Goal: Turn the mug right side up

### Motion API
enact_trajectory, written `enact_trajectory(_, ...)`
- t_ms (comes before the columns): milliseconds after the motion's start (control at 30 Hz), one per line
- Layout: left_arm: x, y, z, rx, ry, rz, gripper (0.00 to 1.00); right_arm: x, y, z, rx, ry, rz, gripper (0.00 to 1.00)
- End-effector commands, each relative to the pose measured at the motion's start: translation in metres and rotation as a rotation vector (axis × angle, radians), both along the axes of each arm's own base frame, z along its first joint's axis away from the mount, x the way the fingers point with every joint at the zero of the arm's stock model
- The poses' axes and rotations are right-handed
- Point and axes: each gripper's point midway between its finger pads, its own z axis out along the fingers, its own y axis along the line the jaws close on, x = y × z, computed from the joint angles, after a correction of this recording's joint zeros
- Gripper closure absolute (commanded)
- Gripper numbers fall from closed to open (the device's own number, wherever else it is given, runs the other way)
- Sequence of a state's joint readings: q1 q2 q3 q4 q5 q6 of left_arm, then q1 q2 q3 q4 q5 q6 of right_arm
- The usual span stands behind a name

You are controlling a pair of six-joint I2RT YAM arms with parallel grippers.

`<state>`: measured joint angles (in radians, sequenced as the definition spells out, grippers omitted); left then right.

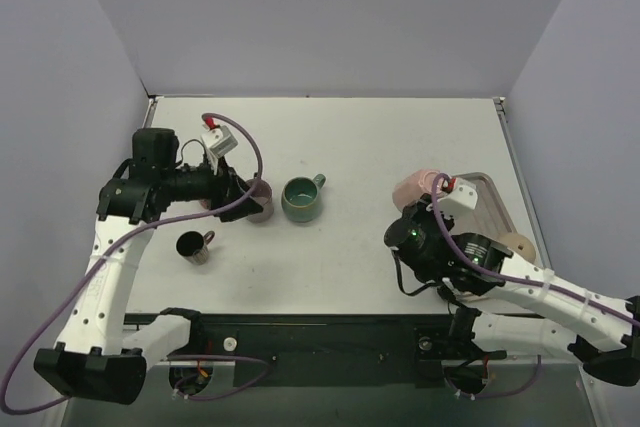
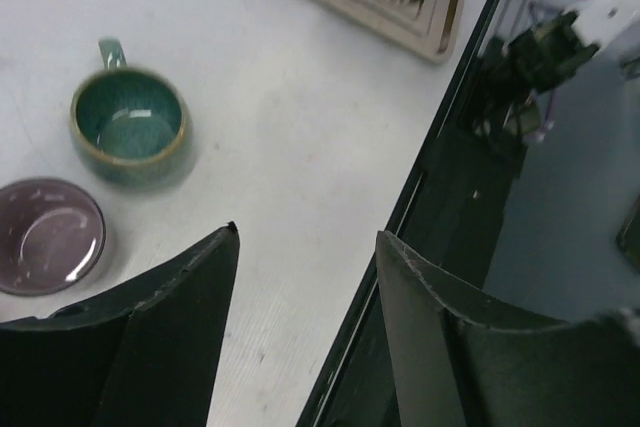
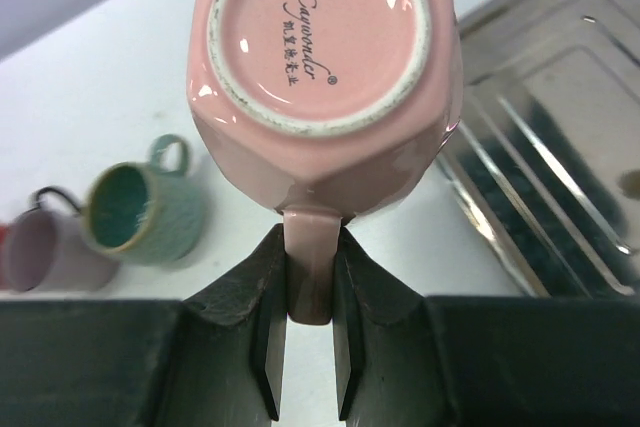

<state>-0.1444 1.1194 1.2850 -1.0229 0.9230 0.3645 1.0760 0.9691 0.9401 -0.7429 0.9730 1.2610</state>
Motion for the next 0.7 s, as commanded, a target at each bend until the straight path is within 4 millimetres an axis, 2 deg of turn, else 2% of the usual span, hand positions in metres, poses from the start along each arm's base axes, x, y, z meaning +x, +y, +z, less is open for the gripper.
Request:
enact_trajectory(0,-0.006,-0.032,0.089,-0.366,-0.053,-0.011,0.32,0.003,0.031,0.084,0.139,-0.226,0.168,1.0)
enact_trajectory(33,-0.013,-0.035,0.089,-0.419,0.045,0.01,0.31,0.001,0.047,0.097,0.19,-0.253,0.231,1.0)
enact_trajectory(67,-0.011,-0.038,0.107,-0.465,-0.041,-0.026,0.31,-0.001,0.051,0.106,0.213,-0.273,0.258,1.0)
enact_trajectory(100,-0.014,-0.04,0.104,-0.509,0.058,-0.003,0.29,-0.004,0.062,0.119,0.266,-0.292,0.299,1.0)
enact_trajectory(133,-0.013,-0.042,0.118,-0.545,-0.02,-0.038,0.29,-0.004,0.068,0.127,0.283,-0.305,0.319,1.0)
enact_trajectory(167,-0.014,-0.045,0.116,-0.579,0.069,-0.021,0.29,-0.008,0.078,0.134,0.301,-0.311,0.355,1.0)
enact_trajectory(200,-0.013,-0.047,0.124,-0.602,0.033,-0.033,0.29,-0.009,0.085,0.143,0.32,-0.331,0.38,1.0)
enact_trajectory(300,-0.012,-0.059,0.123,-0.637,0.131,-0.034,0.28,-0.021,0.117,0.162,0.352,-0.345,0.501,1.0)
enact_trajectory(400,-0.018,-0.072,0.122,-0.655,0.172,-0.056,0.28,-0.032,0.141,0.191,0.414,-0.396,0.589,1.0)
enact_trajectory(533,-0.019,-0.079,0.117,-0.693,0.281,-0.067,0.27,-0.044,0.167,0.209,0.452,-0.425,0.674,1.0)
enact_trajectory(667,-0.021,-0.079,0.124,-0.733,0.255,-0.081,0.27,-0.046,0.187,0.213,0.463,-0.431,0.715,1.0)
